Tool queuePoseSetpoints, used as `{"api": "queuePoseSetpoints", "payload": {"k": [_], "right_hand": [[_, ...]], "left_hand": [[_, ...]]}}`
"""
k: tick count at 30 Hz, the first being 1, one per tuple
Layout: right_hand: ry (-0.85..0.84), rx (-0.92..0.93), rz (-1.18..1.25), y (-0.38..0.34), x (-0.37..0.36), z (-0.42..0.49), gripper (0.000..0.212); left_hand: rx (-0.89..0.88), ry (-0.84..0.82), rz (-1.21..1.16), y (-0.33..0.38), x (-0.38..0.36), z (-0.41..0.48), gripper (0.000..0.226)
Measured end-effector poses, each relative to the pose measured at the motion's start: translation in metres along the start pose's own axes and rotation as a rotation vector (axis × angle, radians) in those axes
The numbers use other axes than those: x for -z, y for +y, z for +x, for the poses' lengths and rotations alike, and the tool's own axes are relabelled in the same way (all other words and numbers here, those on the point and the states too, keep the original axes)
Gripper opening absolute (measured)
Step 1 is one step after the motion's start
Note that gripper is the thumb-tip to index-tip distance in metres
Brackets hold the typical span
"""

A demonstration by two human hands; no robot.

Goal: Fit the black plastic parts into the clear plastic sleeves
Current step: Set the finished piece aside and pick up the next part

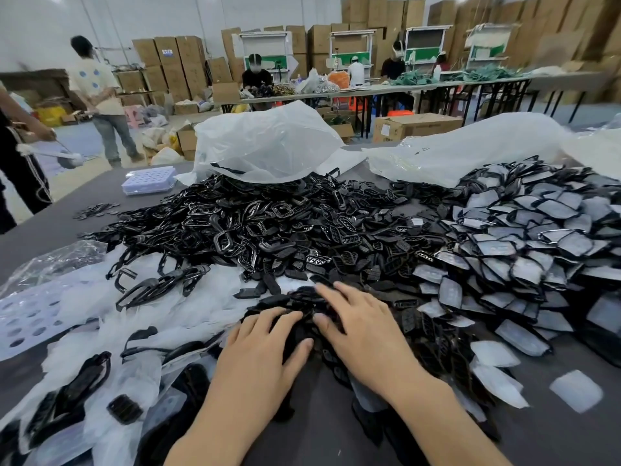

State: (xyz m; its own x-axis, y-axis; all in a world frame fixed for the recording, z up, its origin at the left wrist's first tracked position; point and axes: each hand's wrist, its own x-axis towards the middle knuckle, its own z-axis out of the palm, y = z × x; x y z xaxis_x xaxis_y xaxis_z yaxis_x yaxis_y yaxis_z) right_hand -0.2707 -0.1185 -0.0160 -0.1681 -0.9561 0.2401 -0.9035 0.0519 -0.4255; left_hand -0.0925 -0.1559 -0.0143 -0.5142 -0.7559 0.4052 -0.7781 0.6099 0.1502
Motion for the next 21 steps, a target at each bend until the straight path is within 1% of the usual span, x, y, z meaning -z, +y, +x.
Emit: {"api": "queuePoseSetpoints", "payload": {"k": [1,2,5,8,12,15,19,21], "right_hand": [[-0.021,0.005,-0.057,-0.0005,-0.0029,-0.0002,0.047],[-0.017,0.001,-0.059,-0.0010,-0.0033,0.0000,0.043],[0.019,-0.016,0.033,-0.0007,-0.0028,0.0000,0.030],[0.036,-0.030,0.074,0.0002,-0.0026,-0.0004,0.017],[0.049,-0.037,0.094,0.0000,-0.0018,0.0000,0.019],[0.061,-0.049,0.151,0.0002,-0.0003,-0.0004,0.017],[0.089,-0.052,0.234,-0.0008,0.0025,-0.0019,0.005],[0.112,-0.049,0.264,-0.0009,0.0027,-0.0027,0.008]], "left_hand": [[-0.011,0.013,-0.006,-0.0006,-0.0002,0.0008,0.039],[-0.024,0.025,-0.014,-0.0010,-0.0009,0.0018,0.036],[-0.039,0.053,-0.020,-0.0021,-0.0030,0.0029,0.027],[-0.034,0.090,-0.050,-0.0037,-0.0035,0.0032,0.016],[-0.067,0.149,-0.069,-0.0041,-0.0027,0.0018,0.006],[-0.071,0.136,-0.085,-0.0030,0.0005,0.0000,0.020],[-0.132,0.119,-0.072,-0.0013,0.0010,-0.0009,0.003],[-0.134,0.111,-0.077,-0.0009,0.0005,0.0000,0.014]]}}
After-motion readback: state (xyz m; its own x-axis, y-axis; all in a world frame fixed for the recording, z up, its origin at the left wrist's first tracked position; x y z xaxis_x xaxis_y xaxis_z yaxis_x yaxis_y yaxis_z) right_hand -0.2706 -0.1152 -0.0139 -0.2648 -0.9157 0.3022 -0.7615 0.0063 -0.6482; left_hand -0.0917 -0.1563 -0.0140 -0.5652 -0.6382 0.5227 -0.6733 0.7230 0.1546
